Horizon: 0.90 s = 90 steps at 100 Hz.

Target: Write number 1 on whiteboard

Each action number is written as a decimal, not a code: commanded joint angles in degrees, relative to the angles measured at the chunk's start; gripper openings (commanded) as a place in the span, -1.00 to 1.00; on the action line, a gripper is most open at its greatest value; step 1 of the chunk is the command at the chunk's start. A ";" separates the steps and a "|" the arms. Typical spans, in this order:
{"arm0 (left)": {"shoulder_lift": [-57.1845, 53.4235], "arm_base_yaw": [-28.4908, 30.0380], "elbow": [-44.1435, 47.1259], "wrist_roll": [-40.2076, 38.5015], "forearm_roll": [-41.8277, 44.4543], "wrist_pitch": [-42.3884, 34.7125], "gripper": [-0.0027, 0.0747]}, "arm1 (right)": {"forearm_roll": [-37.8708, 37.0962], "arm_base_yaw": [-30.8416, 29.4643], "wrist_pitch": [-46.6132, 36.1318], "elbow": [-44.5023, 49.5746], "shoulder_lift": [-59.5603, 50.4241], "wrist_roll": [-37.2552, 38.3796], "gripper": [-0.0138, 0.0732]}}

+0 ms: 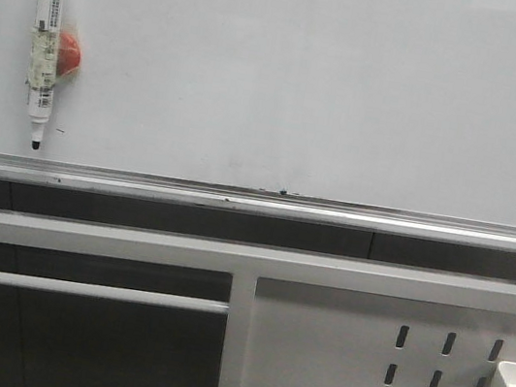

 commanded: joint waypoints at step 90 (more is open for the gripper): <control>0.53 -0.12 -5.39 10.33 -44.26 -10.28 -0.98 | 37.26 -0.35 -23.21 -5.26 0.49 1.09 -0.84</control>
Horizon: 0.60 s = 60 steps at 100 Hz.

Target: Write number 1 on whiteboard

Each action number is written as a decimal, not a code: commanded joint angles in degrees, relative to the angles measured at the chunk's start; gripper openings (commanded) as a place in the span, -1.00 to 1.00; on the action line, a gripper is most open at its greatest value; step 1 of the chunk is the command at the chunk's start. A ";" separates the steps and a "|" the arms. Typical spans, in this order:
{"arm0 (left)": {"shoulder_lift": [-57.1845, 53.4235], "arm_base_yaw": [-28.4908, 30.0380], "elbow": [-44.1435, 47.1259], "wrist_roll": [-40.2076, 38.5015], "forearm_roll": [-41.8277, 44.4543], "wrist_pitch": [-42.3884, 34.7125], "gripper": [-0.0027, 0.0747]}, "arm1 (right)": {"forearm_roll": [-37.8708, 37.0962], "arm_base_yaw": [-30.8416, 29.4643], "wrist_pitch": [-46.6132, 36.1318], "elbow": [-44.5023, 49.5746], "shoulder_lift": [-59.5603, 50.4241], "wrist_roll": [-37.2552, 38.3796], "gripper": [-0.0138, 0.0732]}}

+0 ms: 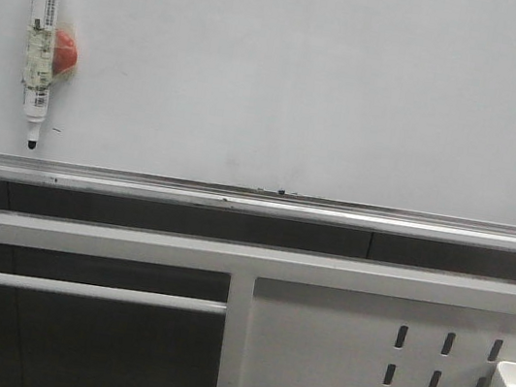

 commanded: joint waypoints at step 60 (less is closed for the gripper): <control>37.67 -12.43 -25.24 41.15 13.37 7.33 -0.03 | -27.69 -0.35 28.32 -19.65 5.93 -6.27 0.15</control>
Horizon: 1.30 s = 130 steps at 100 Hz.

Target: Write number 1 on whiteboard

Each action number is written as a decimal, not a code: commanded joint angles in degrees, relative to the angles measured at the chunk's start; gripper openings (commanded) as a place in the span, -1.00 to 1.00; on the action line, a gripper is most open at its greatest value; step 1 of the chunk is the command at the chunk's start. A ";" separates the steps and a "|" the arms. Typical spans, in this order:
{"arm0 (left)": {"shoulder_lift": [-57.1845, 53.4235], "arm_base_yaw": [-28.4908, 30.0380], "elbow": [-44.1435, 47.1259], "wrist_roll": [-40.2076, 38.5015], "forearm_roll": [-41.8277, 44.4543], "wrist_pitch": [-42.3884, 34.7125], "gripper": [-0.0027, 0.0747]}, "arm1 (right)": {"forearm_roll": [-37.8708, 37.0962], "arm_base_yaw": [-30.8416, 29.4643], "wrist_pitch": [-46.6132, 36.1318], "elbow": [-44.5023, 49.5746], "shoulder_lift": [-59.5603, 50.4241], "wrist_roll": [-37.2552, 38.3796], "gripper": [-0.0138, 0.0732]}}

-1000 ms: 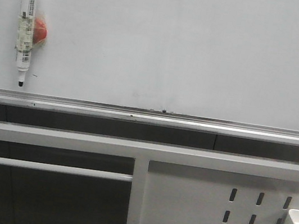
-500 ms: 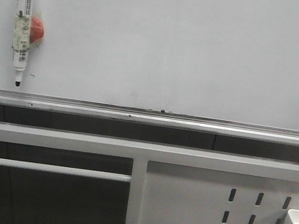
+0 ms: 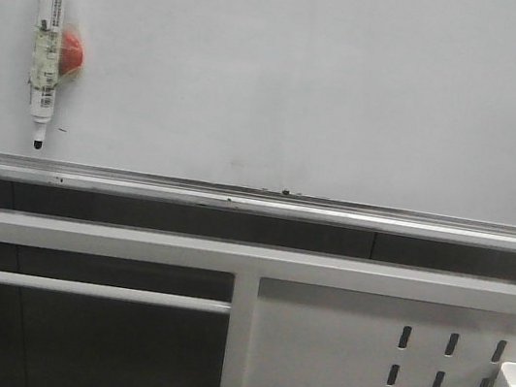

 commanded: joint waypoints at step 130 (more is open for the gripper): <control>41.61 -23.49 -8.07 -4.38 -10.61 -44.92 0.00 | -1.11 -0.35 1.45 -1.84 2.31 -5.60 0.15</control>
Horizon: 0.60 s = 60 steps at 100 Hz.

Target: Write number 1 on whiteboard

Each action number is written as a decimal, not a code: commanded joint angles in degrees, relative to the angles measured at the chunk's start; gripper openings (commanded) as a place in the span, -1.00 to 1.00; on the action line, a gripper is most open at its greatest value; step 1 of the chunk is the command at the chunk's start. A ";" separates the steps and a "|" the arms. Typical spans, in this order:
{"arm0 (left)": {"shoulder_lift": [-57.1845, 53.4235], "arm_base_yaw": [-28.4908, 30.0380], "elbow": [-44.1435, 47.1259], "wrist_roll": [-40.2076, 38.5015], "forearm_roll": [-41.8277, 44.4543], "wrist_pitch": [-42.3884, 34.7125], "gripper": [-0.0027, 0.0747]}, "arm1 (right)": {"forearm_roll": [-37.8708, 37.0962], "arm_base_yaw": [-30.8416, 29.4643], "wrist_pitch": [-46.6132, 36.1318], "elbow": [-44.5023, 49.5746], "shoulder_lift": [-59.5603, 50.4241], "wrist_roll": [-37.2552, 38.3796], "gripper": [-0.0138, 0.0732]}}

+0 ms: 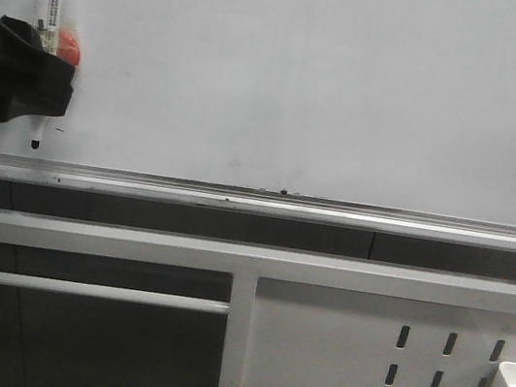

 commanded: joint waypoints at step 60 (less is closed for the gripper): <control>4.18 -0.40 -4.95 -2.48 0.69 -8.24 -0.18 | -0.33 -0.35 -4.12 -1.84 1.31 -0.59 0.15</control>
